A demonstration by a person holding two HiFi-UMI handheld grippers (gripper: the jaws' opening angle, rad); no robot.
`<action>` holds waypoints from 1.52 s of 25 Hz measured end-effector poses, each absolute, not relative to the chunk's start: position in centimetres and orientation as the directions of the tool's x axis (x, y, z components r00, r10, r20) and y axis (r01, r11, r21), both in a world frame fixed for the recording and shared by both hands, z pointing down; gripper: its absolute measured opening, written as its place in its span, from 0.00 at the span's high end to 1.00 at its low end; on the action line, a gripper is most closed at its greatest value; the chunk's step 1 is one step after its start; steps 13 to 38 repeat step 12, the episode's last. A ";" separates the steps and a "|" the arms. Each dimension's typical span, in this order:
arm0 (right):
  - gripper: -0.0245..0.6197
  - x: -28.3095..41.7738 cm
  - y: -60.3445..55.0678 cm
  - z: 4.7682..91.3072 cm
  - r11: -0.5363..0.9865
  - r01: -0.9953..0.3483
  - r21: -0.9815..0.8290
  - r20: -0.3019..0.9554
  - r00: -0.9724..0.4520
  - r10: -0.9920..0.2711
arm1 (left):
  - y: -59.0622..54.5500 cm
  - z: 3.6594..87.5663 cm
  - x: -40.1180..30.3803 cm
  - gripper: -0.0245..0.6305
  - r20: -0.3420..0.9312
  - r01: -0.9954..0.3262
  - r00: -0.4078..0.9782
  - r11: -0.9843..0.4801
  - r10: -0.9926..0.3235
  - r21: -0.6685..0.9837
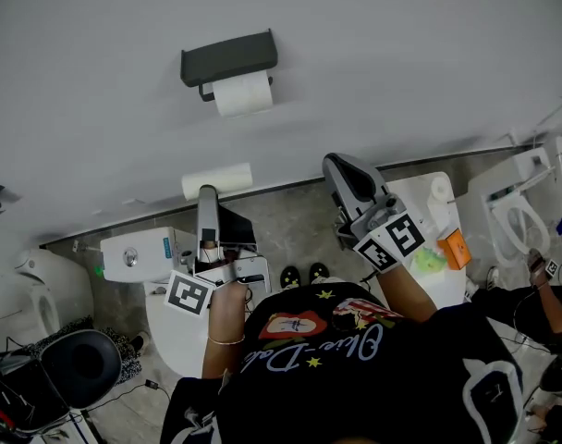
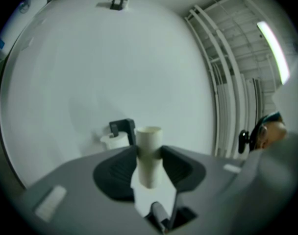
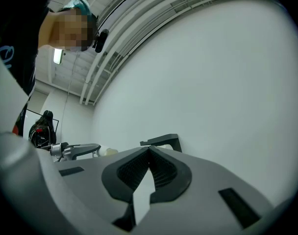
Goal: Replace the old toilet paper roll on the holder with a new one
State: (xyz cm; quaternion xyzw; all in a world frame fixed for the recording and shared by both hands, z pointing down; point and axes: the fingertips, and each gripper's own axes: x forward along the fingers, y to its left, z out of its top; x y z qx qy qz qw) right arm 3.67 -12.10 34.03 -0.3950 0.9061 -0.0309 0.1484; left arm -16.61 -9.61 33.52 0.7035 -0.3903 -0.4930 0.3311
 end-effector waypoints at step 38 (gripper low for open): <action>0.94 2.9 -11.7 34.5 0.681 -0.708 -0.187 -0.227 -0.644 -0.731 | -9.3 34.3 -16.9 0.74 -0.404 -0.223 0.221 -0.449 -0.888 0.865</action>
